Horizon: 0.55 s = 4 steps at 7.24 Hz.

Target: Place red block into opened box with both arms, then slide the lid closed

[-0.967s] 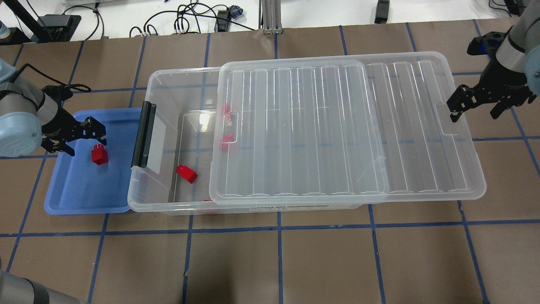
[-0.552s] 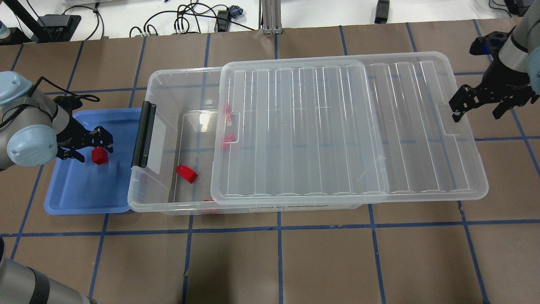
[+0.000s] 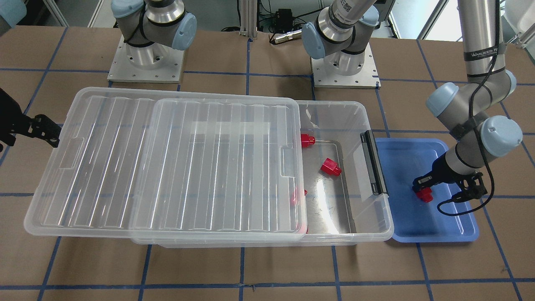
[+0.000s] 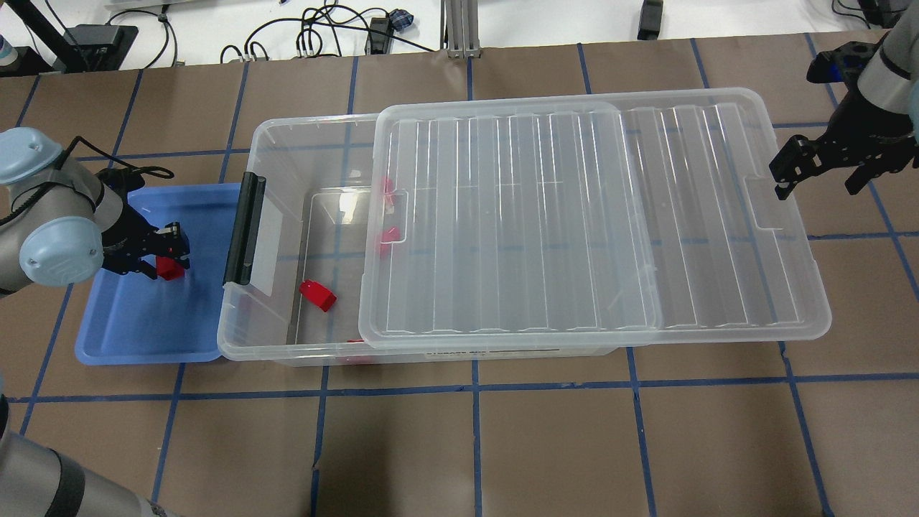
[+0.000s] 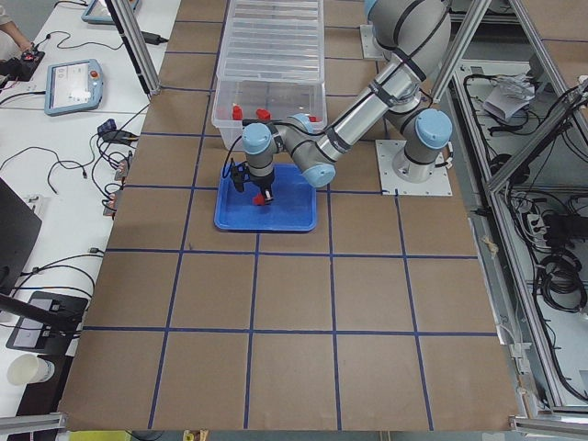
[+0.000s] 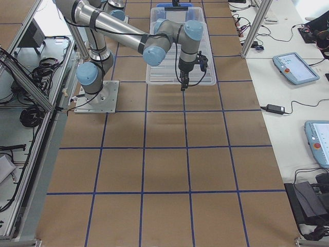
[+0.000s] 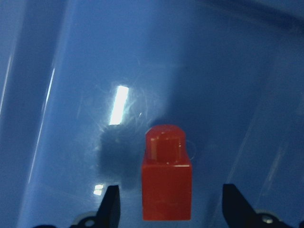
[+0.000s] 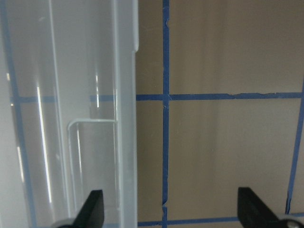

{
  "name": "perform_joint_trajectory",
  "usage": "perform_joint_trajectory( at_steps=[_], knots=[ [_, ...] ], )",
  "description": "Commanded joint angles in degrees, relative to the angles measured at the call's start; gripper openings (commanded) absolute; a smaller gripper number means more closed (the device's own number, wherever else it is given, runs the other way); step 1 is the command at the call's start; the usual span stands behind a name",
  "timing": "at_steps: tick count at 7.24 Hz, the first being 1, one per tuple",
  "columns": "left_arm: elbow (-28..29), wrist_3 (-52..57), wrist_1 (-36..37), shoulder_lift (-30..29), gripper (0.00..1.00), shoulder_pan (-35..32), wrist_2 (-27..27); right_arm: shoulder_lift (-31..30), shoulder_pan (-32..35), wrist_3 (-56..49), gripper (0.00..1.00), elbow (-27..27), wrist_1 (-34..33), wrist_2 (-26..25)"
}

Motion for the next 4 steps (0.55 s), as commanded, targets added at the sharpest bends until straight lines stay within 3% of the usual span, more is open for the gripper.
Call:
perform_joint_trajectory(
  at_steps=[1, 3, 4],
  knots=[
    [3.29, 0.00, -2.78, 4.17, 0.00, -0.96, 0.01, -6.41, 0.39, 3.91, 1.00, -3.47, 9.05, -0.03],
    [13.80, -0.35, -23.61, 11.45, 0.00, -2.80, -0.77, -9.08, 0.56, 4.99, 1.00, -6.73, 16.63, 0.50],
    [21.00, -1.39, -34.43, 13.84, 0.00, -8.21, -0.78, -9.43, 0.74, 4.90, 1.00, -6.74, 17.35, 0.24]
  ],
)
